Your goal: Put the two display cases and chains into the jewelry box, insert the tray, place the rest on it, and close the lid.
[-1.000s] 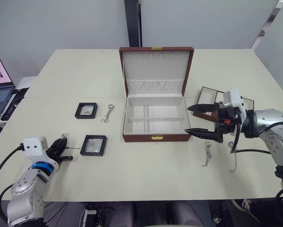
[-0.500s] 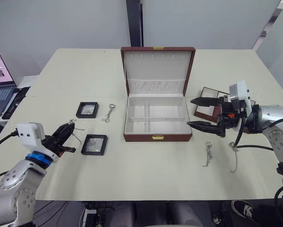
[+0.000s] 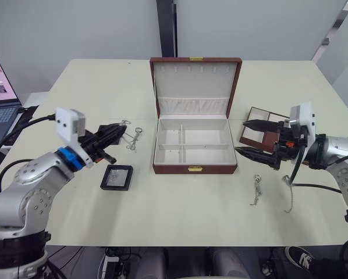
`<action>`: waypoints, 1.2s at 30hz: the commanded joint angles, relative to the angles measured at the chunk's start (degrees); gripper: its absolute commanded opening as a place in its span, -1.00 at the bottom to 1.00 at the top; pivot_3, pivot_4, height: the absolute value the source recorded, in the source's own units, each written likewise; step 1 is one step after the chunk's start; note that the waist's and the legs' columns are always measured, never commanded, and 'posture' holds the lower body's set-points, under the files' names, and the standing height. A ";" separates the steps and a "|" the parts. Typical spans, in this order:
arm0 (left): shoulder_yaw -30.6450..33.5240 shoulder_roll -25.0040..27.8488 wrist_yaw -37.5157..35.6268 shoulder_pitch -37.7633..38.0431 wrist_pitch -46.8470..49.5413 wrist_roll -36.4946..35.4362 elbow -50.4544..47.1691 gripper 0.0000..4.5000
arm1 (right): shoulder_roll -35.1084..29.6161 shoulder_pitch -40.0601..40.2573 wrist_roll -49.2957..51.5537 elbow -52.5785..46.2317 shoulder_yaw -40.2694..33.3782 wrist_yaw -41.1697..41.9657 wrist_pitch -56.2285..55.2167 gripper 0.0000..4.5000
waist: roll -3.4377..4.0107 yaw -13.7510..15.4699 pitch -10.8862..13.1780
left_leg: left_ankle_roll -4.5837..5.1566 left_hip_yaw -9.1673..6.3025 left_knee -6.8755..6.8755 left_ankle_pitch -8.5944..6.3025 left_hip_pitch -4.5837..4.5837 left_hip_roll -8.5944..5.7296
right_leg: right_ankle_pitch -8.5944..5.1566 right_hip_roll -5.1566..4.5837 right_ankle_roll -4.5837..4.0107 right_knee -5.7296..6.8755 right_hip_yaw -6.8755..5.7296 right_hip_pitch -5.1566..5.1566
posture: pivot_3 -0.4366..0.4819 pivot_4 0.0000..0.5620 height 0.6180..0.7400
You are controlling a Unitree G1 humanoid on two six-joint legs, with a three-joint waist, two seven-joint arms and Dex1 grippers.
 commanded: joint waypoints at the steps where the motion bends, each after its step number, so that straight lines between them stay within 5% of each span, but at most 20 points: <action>1: -3.48 -0.67 -2.69 -5.50 -1.10 1.61 3.18 -0.97 | -0.47 1.49 1.27 -3.94 -3.36 -2.26 0.25 1.00 | -0.01 -0.11 0.01 | 0.00 0.03 0.00 0.00 0.00 0.01 | 0.00 0.02 0.00 0.00 0.00 0.00 | -0.05 -0.47 1.00; 15: -13.97 -9.08 -10.90 -21.06 -10.68 12.52 22.90 -0.97 | -0.31 10.90 2.33 -11.56 -9.24 -9.68 1.24 1.00 | -0.06 -0.14 0.04 | -0.01 0.07 0.02 0.01 0.00 -0.02 | 0.00 0.09 0.00 0.01 0.01 -0.01 | -0.05 -0.47 1.00; 35: -14.35 -14.14 -11.73 -22.48 -15.15 17.96 29.23 -0.97 | -0.48 13.40 3.36 -13.55 -10.42 -11.91 1.54 1.00 | -0.08 0.00 0.04 | 0.00 0.07 0.04 0.01 -0.02 -0.06 | 0.00 0.16 0.00 0.02 0.00 -0.01 | -0.05 -0.47 1.00; 36: -14.30 -14.20 -11.74 -22.41 -15.03 17.91 29.07 -0.81 | -0.53 13.40 3.38 -13.47 -10.38 -11.91 1.49 1.00 | -0.08 0.00 0.04 | 0.00 0.07 0.03 0.01 -0.02 -0.05 | 0.00 0.16 0.00 0.02 0.00 -0.01 | -0.05 -0.47 1.00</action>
